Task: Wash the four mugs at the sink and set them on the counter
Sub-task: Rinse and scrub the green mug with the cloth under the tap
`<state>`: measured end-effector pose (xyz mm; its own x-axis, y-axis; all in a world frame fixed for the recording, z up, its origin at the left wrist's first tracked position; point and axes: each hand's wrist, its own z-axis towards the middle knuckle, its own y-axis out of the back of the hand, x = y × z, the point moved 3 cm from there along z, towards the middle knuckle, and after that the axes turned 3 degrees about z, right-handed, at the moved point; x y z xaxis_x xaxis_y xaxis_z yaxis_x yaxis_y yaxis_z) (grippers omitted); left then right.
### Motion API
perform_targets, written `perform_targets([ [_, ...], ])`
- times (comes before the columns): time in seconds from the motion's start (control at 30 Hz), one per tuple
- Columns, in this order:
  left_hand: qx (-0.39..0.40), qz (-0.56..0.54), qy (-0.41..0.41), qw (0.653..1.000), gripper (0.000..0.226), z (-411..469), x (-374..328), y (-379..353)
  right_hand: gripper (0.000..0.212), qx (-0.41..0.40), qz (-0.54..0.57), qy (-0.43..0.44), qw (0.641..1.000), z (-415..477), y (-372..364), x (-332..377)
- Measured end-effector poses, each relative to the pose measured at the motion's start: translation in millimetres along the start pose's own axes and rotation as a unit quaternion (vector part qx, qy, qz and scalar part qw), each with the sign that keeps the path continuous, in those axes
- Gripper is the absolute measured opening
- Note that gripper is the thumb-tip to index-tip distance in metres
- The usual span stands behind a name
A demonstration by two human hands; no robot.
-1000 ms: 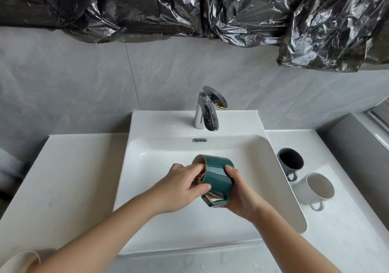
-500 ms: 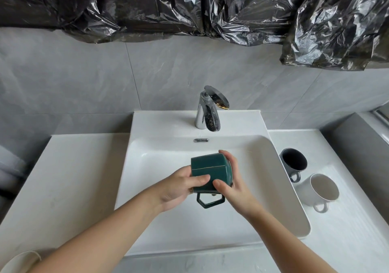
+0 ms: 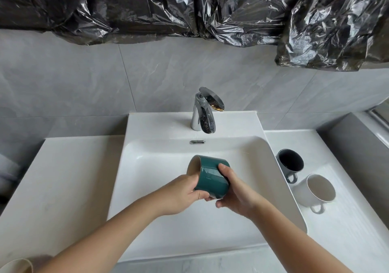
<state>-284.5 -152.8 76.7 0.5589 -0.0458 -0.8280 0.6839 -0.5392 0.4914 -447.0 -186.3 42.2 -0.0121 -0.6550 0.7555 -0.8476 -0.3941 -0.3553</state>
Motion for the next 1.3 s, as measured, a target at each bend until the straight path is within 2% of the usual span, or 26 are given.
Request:
perform_targets([
  [0.1,0.067,-0.043,0.023,0.997,0.027,5,-9,4,0.068,-0.030,0.008,0.057,0.998,8,6,-5],
  [0.2,0.091,-0.170,0.011,0.981,0.040,6,-16,6,0.073,-0.040,-0.032,0.114,0.992,8,9,0],
  [0.33,0.111,-0.356,-0.023,0.928,0.040,6,-21,7,0.065,-0.038,-0.112,0.218,0.969,-1,11,10],
  [0.4,0.089,-0.406,-0.011,0.909,0.035,10,-18,6,0.068,-0.045,-0.137,0.237,0.961,-3,11,11],
  [0.47,0.048,-0.362,0.007,0.931,0.032,16,-11,6,0.072,-0.037,-0.123,0.195,0.972,-4,11,9],
  [0.6,0.003,-0.149,-0.039,0.988,0.032,15,-4,-2,0.065,0.034,0.029,0.033,0.998,-8,13,2],
  [0.67,-0.003,-0.009,-0.079,0.997,0.039,13,-1,-8,0.068,0.036,0.088,-0.040,0.995,-11,11,3],
  [0.73,0.021,0.027,-0.078,0.996,0.047,13,1,-14,0.062,0.016,0.097,-0.055,0.994,-12,9,7],
  [0.83,0.072,-0.070,-0.016,0.995,0.049,13,-6,-20,0.051,-0.020,0.065,0.009,0.998,-12,9,11],
  [0.9,0.082,-0.169,-0.007,0.982,0.050,10,-14,-20,0.051,-0.027,0.017,0.063,0.997,-10,9,9],
  [0.93,0.088,-0.242,-0.015,0.966,0.052,8,-19,-20,0.057,-0.034,-0.004,0.099,0.994,-9,12,6],
  [1.03,0.116,-0.464,-0.014,0.878,0.051,4,-24,-21,0.079,-0.045,-0.097,0.218,0.970,-11,18,2],
  [1.07,0.107,-0.496,-0.015,0.862,0.049,5,-23,-21,0.080,-0.050,-0.129,0.242,0.960,-13,18,2],
  [1.1,0.092,-0.503,-0.016,0.859,0.048,6,-21,-20,0.079,-0.049,-0.149,0.254,0.954,-14,16,3],
  [1.13,0.077,-0.491,-0.012,0.867,0.047,8,-19,-20,0.076,-0.044,-0.153,0.250,0.955,-15,14,4],
  [1.2,0.039,-0.413,-0.007,0.910,0.044,11,-13,-17,0.066,-0.018,-0.109,0.183,0.977,-16,12,6],
  [1.27,-0.005,-0.231,-0.037,0.972,0.039,11,-9,-12,0.066,0.031,-0.034,0.073,0.996,-17,11,10],
  [1.3,-0.023,-0.113,-0.065,0.991,0.038,11,-9,-10,0.072,0.053,0.011,0.018,0.998,-18,12,12],
])
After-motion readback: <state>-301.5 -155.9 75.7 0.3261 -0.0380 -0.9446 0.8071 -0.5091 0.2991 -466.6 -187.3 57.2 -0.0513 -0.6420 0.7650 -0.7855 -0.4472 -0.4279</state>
